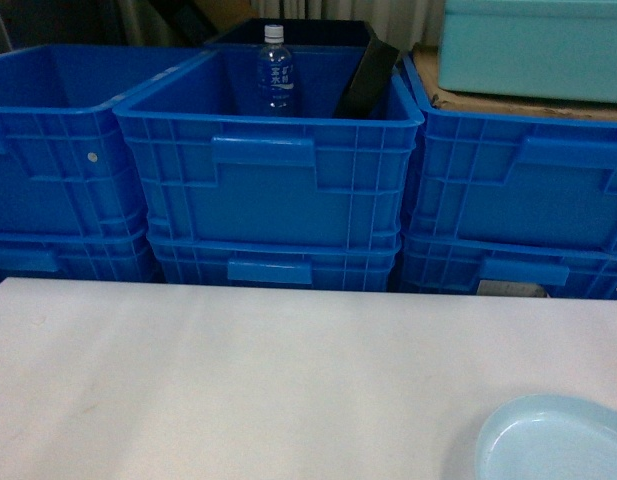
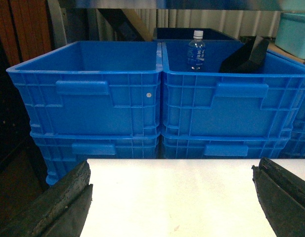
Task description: Place blue tray on left shelf second layer neatly
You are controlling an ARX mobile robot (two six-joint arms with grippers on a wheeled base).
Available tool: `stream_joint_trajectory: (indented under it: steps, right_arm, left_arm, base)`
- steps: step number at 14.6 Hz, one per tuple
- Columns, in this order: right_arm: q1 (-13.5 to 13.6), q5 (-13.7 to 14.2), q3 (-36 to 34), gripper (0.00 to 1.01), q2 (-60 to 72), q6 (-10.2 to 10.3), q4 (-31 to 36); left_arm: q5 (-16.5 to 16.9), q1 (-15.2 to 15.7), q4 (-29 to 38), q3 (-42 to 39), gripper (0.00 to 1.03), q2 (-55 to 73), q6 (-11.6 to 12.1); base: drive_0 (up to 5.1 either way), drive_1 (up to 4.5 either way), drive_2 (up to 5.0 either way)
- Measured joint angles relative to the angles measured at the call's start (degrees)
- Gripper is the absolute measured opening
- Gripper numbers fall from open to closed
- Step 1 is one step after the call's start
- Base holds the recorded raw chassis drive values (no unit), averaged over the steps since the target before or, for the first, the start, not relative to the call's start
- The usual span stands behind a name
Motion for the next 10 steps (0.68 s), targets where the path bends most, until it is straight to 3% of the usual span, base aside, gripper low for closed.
stream_joint_trajectory:
  steps: [10]
  right_arm:
    - [0.0,0.0,0.0,0.98,0.0,0.0,0.0]
  left_arm:
    - [0.0,0.0,0.0,0.0,0.98,0.0,0.0]
  base:
    - [0.0,0.0,0.0]
